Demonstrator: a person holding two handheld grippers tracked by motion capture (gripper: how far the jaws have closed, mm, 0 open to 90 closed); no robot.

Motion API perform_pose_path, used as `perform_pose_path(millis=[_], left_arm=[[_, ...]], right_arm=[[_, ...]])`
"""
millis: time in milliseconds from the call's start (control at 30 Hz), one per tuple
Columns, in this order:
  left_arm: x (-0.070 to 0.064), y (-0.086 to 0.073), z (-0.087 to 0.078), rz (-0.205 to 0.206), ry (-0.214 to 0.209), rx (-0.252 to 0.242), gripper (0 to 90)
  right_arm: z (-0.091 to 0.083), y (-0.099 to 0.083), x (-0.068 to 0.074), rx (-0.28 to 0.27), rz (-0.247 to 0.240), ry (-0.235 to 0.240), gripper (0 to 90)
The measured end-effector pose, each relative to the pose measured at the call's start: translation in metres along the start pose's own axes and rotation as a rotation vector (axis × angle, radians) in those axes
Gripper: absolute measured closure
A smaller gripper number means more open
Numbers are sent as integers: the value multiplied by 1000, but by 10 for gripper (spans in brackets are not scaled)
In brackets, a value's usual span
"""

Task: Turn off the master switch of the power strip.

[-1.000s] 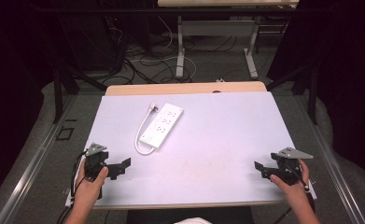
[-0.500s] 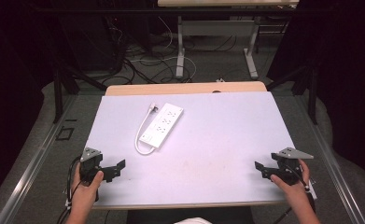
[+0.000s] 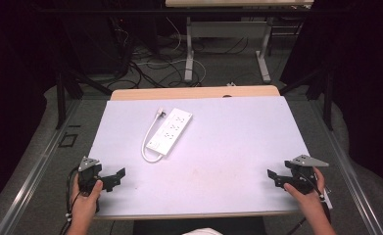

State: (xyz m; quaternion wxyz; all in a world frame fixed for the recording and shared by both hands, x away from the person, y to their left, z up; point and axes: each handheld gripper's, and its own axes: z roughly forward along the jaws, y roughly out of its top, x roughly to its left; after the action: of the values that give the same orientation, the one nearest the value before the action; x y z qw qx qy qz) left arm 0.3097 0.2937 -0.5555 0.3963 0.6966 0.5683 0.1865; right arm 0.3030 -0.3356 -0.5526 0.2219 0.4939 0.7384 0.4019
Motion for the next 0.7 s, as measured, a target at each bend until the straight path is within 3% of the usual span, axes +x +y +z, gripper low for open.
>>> perform_pose_path(millis=[133, 700], left_arm=[[2, -1, 1, -17, 10, -13, 11], [7, -4, 4, -35, 15, -12, 21]], right_arm=[[1, -1, 0, -18, 3, -10, 189], [1, -1, -1, 4, 15, -3, 189]])
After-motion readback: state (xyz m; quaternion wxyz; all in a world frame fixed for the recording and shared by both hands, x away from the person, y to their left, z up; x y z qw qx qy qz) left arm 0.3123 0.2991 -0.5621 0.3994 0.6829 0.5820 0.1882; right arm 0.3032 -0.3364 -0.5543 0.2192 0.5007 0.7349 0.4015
